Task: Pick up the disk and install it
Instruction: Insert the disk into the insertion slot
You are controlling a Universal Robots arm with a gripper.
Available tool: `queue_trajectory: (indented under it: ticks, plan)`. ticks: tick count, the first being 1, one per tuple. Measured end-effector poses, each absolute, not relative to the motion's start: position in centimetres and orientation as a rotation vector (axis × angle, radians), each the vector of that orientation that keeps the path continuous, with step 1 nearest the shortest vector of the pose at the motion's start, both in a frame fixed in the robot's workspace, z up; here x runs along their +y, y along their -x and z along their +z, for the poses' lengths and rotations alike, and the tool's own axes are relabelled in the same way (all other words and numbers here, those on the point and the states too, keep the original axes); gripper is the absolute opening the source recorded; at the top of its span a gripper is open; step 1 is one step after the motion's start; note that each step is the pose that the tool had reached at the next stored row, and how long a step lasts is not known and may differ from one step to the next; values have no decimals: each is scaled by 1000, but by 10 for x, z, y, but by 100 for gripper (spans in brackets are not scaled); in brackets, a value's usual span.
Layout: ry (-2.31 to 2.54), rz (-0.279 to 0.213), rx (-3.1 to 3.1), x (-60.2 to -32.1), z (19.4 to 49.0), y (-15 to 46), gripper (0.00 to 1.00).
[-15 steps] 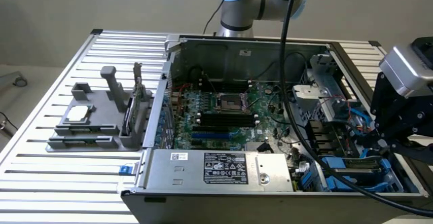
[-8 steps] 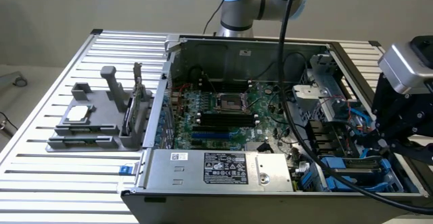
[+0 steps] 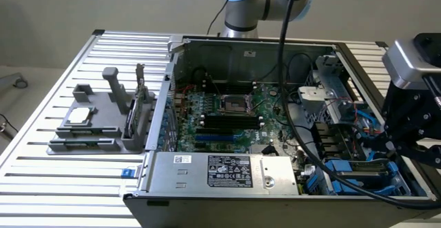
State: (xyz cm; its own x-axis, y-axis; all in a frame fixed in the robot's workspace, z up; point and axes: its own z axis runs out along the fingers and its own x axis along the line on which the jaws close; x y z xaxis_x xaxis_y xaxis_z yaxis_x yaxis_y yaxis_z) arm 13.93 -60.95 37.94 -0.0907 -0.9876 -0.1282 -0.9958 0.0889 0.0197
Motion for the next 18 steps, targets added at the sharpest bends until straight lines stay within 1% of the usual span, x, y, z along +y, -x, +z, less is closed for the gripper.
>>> queue_trajectory:
  ticks: [3, 4, 5, 6, 18]
  plan:
    - [2029, 145, 2291, -610, 379, -139, 11]
    - [2015, 142, 2304, -610, 379, -139, 17]
    - [2001, 141, 2316, -610, 379, -139, 17]
    - [1987, 139, 2329, -610, 379, -139, 24]
    - [1806, 123, 2474, -610, 379, -139, 24]
